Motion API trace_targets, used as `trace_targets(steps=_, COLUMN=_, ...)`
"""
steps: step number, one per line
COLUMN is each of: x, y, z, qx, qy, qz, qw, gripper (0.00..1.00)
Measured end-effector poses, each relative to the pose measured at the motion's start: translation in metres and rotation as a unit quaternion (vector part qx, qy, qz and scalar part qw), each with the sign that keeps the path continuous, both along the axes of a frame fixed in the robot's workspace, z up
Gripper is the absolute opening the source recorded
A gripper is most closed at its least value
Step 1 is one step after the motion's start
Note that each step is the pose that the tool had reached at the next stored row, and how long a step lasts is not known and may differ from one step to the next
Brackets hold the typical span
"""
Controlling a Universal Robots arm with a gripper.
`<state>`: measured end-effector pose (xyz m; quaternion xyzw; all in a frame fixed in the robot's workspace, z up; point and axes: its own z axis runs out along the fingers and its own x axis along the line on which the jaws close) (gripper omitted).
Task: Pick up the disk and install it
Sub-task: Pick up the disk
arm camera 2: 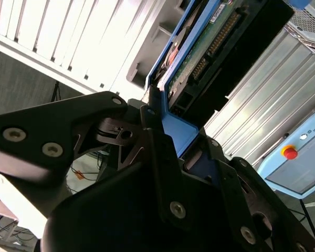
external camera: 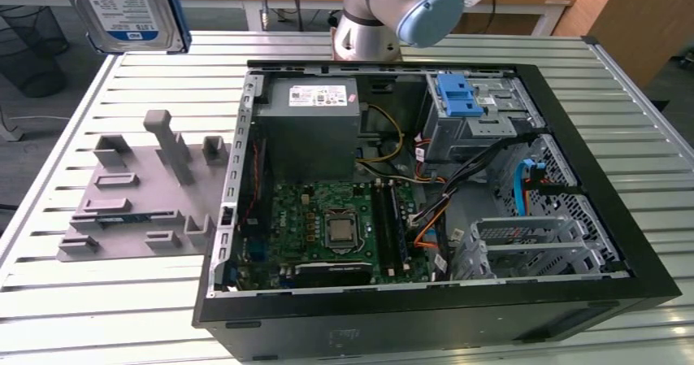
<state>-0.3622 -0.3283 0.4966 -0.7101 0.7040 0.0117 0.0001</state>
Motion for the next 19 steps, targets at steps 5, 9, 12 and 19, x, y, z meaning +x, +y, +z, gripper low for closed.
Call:
trace_targets(steps=5, x=0.0039, y=0.0, z=0.0, qx=0.0, qy=0.0, qz=0.0, qw=1.0, gripper=0.36)
trace_targets(steps=9, x=0.0085, y=0.0, z=0.0, qx=0.0, qy=0.0, qz=0.0, qw=1.0, gripper=0.36)
trace_targets(steps=12, x=0.0133, y=0.0, z=0.0, qx=0.0, qy=0.0, qz=0.0, qw=1.0, gripper=0.36)
trace_targets(steps=19, x=0.0206, y=-0.0004, z=0.0, qx=0.0, qy=0.0, qz=0.0, qw=1.0, gripper=0.36)
